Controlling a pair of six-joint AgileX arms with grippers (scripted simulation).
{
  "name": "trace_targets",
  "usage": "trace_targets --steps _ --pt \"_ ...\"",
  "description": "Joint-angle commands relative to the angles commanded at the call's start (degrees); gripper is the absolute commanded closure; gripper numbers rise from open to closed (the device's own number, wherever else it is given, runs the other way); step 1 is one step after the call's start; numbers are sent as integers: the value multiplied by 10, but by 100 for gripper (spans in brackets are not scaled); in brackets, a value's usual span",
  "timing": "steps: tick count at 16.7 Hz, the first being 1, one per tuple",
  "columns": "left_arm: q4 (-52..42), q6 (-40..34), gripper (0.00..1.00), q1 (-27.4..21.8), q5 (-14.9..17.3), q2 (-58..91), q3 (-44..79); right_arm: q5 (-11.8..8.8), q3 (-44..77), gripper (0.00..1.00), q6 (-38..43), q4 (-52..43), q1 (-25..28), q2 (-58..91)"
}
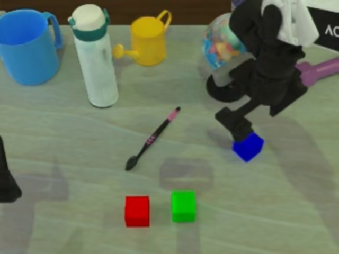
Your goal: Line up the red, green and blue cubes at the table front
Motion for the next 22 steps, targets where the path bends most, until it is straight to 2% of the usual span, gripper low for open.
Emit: trace_targets --steps 8,15,20,22 --pt "12 -6 0 6 1 -17 -8 0 13 0 -2 -5 1 14" --pt "12 -6 0 6 1 -17 -8 1 -66 0 -1 127 4 63" --pt "12 -6 0 6 1 -17 -8 1 -78 0 0 144 4 73" --pt "12 -6 0 6 1 -17 -8 1 -78 15 0 144 4 73"
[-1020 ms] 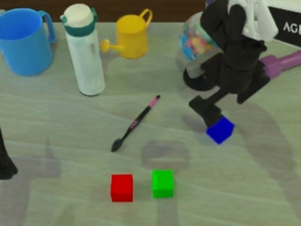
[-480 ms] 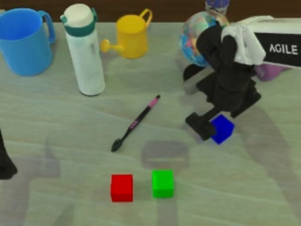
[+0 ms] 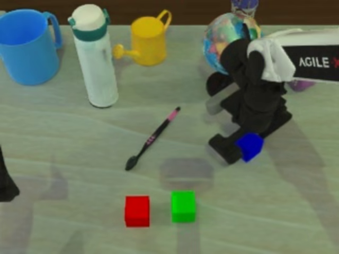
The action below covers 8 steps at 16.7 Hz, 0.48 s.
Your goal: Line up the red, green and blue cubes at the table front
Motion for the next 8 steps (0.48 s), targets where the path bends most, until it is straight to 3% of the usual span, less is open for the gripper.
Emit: trace_targets --steps 8 --pt "0 0 0 0 0 0 0 0 0 75 0 0 0 0"
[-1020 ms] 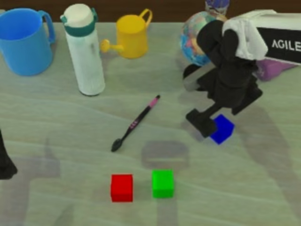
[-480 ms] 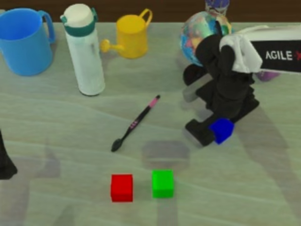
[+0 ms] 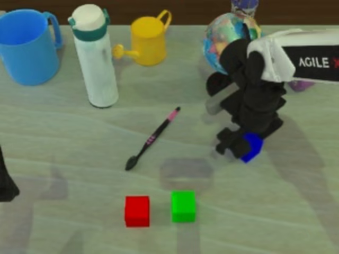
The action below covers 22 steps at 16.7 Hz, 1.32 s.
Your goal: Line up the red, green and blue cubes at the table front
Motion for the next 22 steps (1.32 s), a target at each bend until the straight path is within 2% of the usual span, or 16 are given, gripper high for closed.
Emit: trace_targets --steps 3,4,13,22 --pt "0 0 0 0 0 0 0 0 0 98 0 0 0 0" --pt "0 0 0 0 0 0 0 0 0 100 0 0 0 0" --pt "0 0 0 0 0 0 0 -1 3 100 1 -5 -1 -8" --pt "0 0 0 0 0 0 0 -2 84 100 0 -136 4 -59"
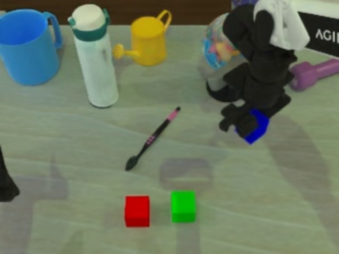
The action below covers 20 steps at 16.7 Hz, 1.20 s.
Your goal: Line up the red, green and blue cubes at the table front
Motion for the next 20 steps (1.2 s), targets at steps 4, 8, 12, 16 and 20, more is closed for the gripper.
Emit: trace_targets --steps 4,8,12,16,20 --pt "0 0 0 0 0 0 0 0 -2 100 2 2 -3 2" --pt "0 0 0 0 0 0 0 1 -27 100 64 6 18 -21" --pt "0 0 0 0 0 0 0 2 -88 100 196 14 57 -69" --pt "0 0 0 0 0 0 0 3 -165 100 365 21 101 -125" --pt "0 0 0 0 0 0 0 4 -229 100 501 35 139 -182"
